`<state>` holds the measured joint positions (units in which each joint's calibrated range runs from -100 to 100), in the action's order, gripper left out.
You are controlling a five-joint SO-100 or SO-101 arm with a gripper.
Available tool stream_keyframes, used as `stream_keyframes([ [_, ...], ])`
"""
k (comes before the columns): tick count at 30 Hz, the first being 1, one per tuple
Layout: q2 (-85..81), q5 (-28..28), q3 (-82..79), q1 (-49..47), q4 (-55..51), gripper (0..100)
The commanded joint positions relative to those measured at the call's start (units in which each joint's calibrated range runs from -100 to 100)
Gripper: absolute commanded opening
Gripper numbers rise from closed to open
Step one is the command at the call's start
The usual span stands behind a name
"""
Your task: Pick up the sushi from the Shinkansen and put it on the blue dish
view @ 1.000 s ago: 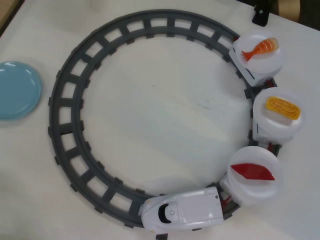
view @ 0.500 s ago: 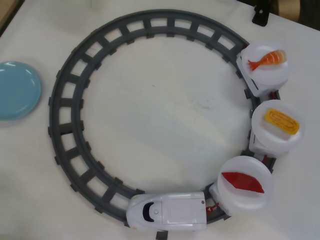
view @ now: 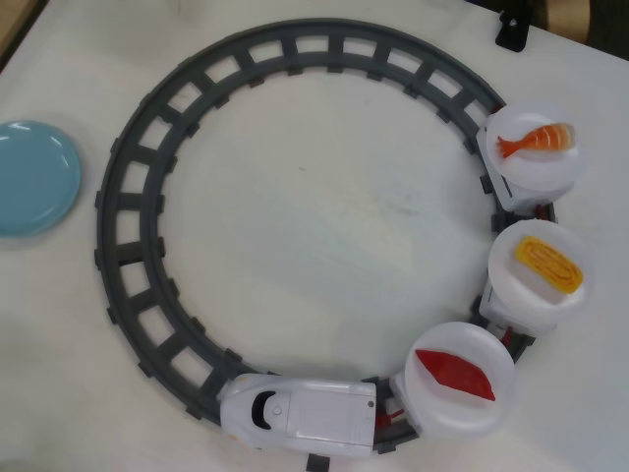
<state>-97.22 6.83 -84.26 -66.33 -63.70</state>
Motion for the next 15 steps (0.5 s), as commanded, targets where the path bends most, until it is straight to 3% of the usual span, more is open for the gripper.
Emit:
stream_keyframes([
  [1, 3.85, 0.23, 7.08, 9.02, -0.97, 3],
  [8, 22.60, -0.08, 20.69, 19.14, -1.06, 3],
  [15, 41.35, -2.44, 36.02, 36.57, -4.29, 3],
])
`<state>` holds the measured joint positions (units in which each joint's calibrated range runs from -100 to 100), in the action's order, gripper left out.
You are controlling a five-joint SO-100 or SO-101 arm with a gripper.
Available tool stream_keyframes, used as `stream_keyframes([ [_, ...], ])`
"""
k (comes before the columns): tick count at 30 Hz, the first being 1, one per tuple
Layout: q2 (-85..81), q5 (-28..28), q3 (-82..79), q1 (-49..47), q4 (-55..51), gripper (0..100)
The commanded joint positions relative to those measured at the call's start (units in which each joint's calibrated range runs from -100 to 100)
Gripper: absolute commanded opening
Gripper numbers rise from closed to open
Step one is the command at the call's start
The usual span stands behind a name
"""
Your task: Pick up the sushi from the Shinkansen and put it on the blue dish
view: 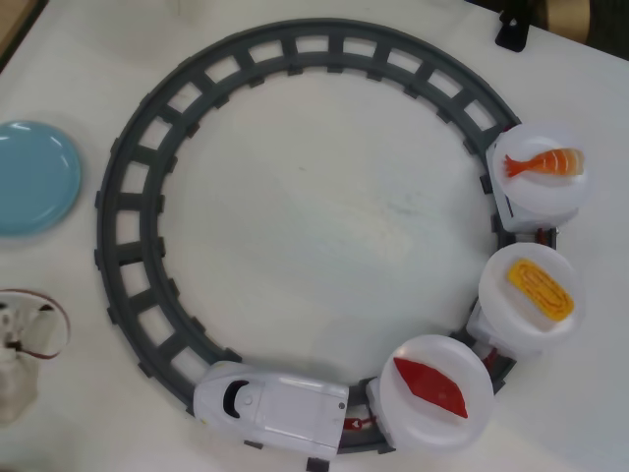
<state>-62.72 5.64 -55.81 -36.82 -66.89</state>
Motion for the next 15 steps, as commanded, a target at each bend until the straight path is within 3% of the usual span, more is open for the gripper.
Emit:
stream_keyframes([
  [1, 9.34, -1.30, 9.19, 9.71, -1.52, 3],
  [9, 27.34, -4.91, 21.63, 31.80, -4.06, 3],
  [15, 37.79, -6.58, 33.00, 40.52, -9.25, 8],
])
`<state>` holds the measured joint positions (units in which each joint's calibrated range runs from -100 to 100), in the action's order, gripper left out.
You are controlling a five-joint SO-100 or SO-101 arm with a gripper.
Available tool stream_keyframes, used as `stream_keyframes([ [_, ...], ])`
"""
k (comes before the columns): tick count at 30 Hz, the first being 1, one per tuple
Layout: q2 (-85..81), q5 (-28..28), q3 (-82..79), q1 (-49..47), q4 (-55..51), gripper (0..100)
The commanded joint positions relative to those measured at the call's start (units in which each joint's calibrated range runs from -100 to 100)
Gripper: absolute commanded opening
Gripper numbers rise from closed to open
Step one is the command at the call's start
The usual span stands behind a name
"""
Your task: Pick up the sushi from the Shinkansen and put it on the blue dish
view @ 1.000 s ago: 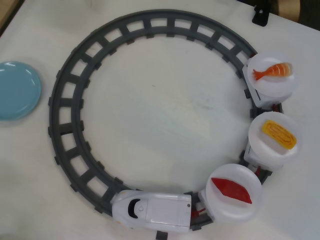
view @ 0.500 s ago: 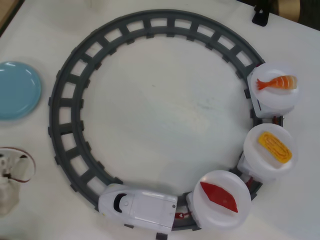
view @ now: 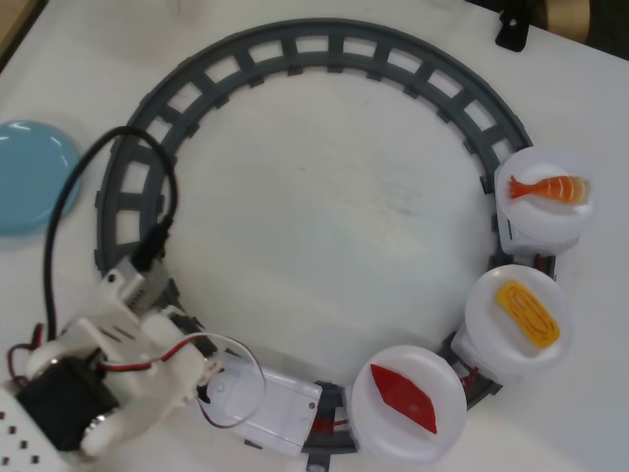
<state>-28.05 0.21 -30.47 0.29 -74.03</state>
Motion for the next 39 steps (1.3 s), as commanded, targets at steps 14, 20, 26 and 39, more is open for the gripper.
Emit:
stream_keyframes([
  [14, 15.48, -4.02, 29.84, 4.12, -15.86, 14],
  [20, 18.13, -3.03, 30.20, 4.91, -16.12, 22],
  [26, 19.63, -1.88, 30.47, 7.81, -15.44, 25],
  [39, 21.78, 0.89, 20.82, 11.60, -5.58, 26],
])
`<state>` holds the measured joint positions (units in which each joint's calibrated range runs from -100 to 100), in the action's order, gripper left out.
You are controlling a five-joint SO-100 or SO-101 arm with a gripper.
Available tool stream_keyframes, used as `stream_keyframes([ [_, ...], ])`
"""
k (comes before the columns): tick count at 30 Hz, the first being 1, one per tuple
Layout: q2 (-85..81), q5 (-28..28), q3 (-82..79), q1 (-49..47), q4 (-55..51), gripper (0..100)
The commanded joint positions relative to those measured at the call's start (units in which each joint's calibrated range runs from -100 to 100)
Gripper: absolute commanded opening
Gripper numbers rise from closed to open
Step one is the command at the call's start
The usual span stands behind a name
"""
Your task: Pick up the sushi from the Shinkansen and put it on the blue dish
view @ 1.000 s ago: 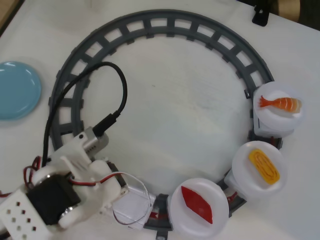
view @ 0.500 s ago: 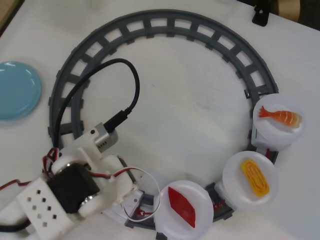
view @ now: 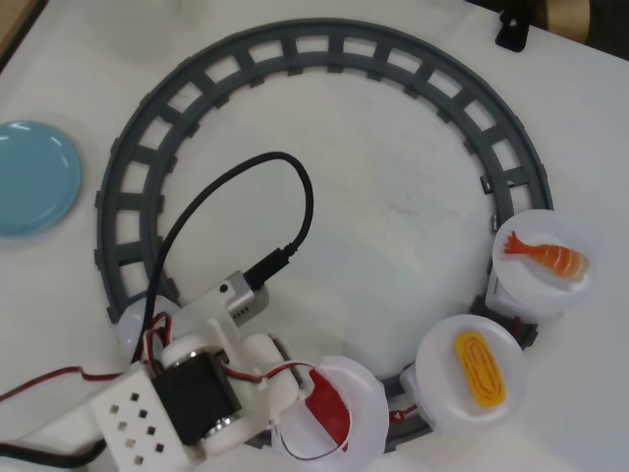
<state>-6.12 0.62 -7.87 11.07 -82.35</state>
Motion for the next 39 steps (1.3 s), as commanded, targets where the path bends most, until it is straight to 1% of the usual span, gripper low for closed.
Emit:
stream_keyframes([
  [1, -0.15, 0.48, -2.86, 0.81, 3.50, 26],
  [7, -0.15, 0.58, -5.66, 1.34, 6.13, 26],
  [17, -0.23, 0.63, -6.65, 3.80, 6.22, 26],
  [22, -0.23, 0.58, -11.70, 4.42, 8.51, 26],
  [25, -0.23, 0.58, -15.49, 4.51, 11.31, 21],
  [27, -0.31, 0.53, -16.12, 4.42, 11.99, 13],
  [29, -0.98, 0.32, -14.40, 4.24, 11.40, 1],
  [31, -1.14, 0.53, -10.26, 3.80, 9.02, 3],
  [34, -1.14, 0.48, -0.07, 3.19, 2.65, 3],
  [37, -1.14, 0.37, 11.75, -0.69, -4.48, 3],
  [39, -1.14, 0.27, 18.33, -5.26, -8.22, 3],
])
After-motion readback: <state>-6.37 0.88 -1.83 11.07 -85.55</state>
